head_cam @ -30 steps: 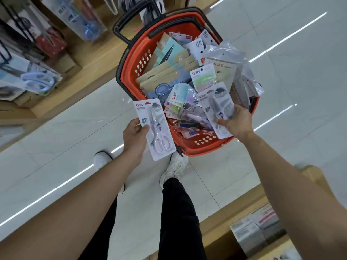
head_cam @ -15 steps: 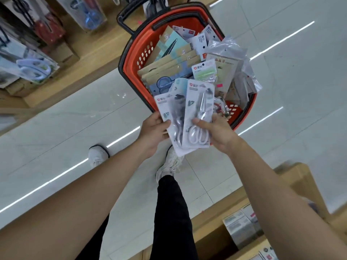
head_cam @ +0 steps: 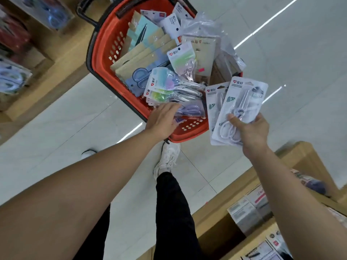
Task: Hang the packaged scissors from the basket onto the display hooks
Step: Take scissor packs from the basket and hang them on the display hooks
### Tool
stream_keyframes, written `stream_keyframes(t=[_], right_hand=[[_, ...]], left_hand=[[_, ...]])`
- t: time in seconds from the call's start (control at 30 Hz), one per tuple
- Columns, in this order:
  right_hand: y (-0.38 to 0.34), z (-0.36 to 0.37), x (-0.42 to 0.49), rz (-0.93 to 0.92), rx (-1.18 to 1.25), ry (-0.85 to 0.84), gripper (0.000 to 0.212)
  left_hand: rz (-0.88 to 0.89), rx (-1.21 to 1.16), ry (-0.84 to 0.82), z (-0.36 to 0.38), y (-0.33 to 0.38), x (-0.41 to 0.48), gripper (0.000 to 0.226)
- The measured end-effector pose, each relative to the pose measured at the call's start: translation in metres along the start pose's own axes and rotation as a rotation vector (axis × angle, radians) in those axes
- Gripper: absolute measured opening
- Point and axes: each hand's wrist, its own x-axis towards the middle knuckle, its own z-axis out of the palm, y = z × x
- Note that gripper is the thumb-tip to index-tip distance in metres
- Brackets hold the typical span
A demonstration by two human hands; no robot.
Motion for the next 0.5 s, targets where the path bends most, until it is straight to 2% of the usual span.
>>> stream_keyframes(t=[0.07,0.13,0.3,0.4,0.5], right_hand=[[0.008,-0.004,0.000,0.006,0.026,0.014,0.051],[0.015,-0.006,-0.002,0.024,0.053,0.025,0.051],[0.030,-0.010,-0.008,0.046,0.103,0.085,0.049],[0.033,-0.011,-0.015,0.063,0.117,0.130,0.049],[0.035,-0.011,-0.021,0.092,0.130,0.146,0.049]], left_hand=[[-0.024,0.070,-0.021,0.012,0.003,0.016,0.076],[-0.078,0.130,0.008,0.019,0.004,0.030,0.075],[-0.077,0.162,0.078,0.019,0.000,0.046,0.029],[-0.107,0.090,0.066,0.013,0.000,0.042,0.019],[-0.206,-0.056,0.137,0.002,-0.003,0.039,0.013]])
